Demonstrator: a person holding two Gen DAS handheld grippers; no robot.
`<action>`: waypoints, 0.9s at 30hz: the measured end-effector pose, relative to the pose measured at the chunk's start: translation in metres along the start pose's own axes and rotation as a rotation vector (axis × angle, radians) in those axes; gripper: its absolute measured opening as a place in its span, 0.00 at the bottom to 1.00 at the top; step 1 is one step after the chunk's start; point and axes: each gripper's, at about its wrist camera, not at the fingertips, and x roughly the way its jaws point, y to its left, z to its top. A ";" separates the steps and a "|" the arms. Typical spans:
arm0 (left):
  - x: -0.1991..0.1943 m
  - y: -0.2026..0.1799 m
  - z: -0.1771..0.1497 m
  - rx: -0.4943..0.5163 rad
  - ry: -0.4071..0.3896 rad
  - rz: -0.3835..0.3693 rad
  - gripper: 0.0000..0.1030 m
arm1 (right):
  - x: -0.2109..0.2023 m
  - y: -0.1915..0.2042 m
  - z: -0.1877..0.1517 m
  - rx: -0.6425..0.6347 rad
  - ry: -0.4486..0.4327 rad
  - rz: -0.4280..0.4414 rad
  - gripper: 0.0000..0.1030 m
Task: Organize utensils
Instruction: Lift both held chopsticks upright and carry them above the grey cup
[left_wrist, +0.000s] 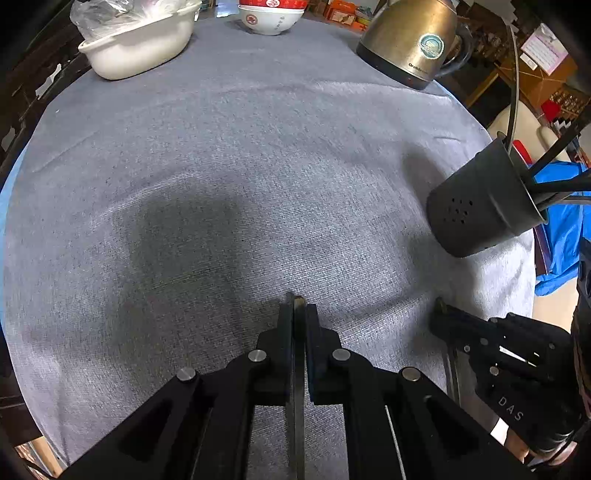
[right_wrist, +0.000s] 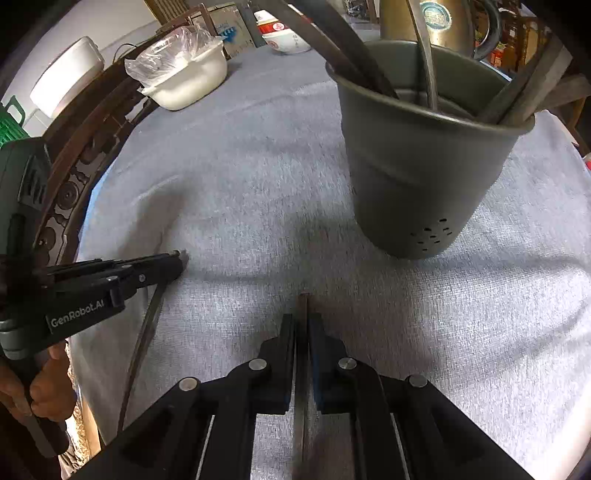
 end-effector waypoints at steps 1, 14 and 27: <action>0.001 0.000 0.003 0.002 0.003 -0.001 0.06 | 0.000 0.000 0.000 -0.007 -0.004 0.001 0.10; -0.033 -0.008 0.004 -0.021 -0.101 -0.008 0.06 | -0.029 -0.014 -0.008 0.040 -0.139 0.116 0.06; -0.137 -0.036 -0.009 0.020 -0.329 -0.030 0.05 | -0.109 -0.009 -0.016 0.032 -0.376 0.224 0.06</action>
